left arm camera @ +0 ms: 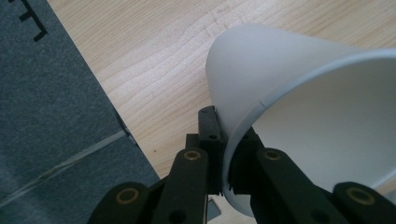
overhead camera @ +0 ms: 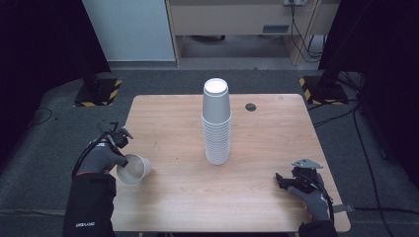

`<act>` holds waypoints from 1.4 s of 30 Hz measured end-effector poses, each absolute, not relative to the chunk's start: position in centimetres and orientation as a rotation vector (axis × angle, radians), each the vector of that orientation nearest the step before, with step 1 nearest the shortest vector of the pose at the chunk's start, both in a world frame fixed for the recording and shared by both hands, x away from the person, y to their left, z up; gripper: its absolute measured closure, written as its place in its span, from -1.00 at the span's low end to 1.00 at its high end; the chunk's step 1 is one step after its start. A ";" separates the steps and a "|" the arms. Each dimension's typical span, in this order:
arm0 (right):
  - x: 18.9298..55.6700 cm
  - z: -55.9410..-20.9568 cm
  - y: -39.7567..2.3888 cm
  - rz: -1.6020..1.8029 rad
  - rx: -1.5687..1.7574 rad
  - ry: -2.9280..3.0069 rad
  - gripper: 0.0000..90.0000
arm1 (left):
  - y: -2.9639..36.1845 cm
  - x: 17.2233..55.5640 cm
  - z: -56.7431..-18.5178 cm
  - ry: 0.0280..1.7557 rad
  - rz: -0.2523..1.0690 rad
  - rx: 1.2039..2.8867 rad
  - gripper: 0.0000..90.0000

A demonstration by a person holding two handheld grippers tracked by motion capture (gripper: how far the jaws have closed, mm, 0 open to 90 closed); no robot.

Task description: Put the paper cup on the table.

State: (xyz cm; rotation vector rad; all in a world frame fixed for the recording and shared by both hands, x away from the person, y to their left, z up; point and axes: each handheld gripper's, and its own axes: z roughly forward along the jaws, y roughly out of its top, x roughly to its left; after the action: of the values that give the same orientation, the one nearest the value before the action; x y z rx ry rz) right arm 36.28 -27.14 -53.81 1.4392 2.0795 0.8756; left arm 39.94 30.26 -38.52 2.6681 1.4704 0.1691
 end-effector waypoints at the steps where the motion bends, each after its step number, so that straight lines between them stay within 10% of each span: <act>1: 36.3 -53.8 -27.1 0.874 1.432 2.081 -0.81 | 29.9 40.2 -38.5 1.444 0.142 2.714 0.91; 23: 36.3 -53.8 -27.1 0.880 1.428 2.088 -0.81 | 27.8 41.6 -40.9 1.395 -0.058 2.798 0.89; 42: 36.3 -53.8 -27.1 0.880 1.433 2.083 -0.81 | 28.6 41.5 -41.5 1.389 0.073 2.562 0.70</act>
State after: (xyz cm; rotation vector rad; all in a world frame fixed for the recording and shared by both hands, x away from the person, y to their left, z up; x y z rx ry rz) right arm 36.28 -27.08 -53.83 1.4333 2.0829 0.8804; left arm 41.55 28.60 -41.49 2.5623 1.3886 0.0727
